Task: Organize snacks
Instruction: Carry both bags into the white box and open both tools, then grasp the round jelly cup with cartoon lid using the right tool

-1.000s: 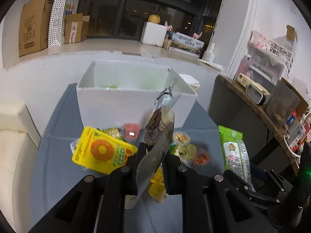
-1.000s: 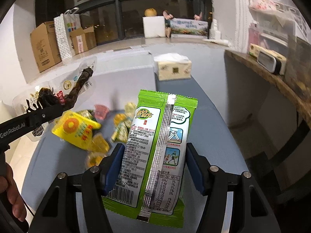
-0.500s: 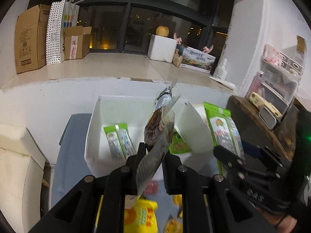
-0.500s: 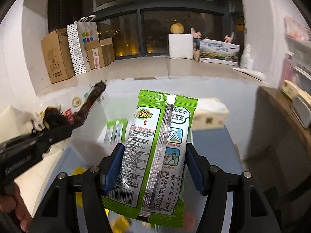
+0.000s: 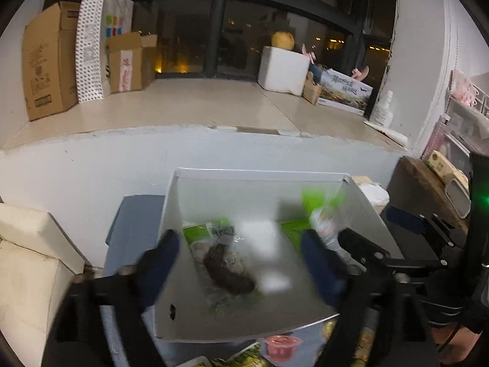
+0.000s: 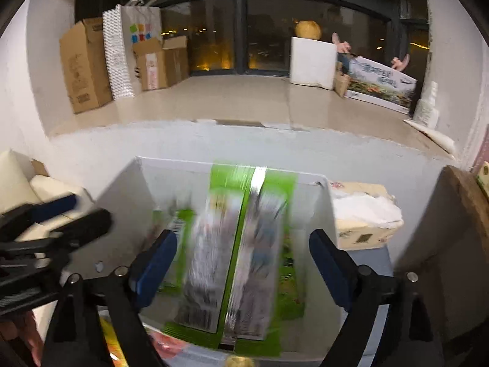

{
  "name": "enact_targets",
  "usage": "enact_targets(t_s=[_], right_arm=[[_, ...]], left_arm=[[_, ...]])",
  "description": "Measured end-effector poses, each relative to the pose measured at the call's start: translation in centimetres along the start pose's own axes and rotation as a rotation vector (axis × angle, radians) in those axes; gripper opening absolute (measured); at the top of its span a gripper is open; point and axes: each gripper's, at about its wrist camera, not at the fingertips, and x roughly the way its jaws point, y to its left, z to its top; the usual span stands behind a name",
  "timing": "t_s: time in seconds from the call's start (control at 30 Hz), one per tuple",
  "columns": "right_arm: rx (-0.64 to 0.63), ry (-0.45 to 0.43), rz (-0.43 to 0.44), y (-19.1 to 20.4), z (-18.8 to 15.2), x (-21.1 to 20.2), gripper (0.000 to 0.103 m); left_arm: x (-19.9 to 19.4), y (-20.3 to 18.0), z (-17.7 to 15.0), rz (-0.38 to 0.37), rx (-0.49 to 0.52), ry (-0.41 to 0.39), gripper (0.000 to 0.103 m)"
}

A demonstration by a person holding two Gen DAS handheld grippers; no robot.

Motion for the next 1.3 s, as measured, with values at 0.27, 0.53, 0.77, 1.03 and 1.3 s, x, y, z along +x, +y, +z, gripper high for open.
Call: enact_targets(t_s=[0.27,0.53,0.77,1.03,1.3], right_arm=[[-0.026,0.007,-0.008,-0.7,-1.3,-0.6,0.094],[0.011,-0.064,0.041,-1.4,-3.5,-6.4,0.103],[0.024,-0.09,0.097,-0.7,-8.1,-12.0,0.103],[0.033,-0.059,0.169,1.4,-15.8,-15.4,0.103],[0.012,0.04,0.147,4.0,-22.0,-13.3,0.103]], left_arm=[[-0.5,0.1,-1.3,-0.004,0.008,0.015,0.096],[-4.2,-0.4,-3.3,0.005,0.014,0.02,0.103],[-9.6,-1.4,-7.3,0.013,0.0,-0.009,0.103],[-14.9,-2.5,-14.9,0.031,-0.006,0.008,0.103],[-17.6,-1.4,-20.6,0.04,-0.062,0.059,0.103]])
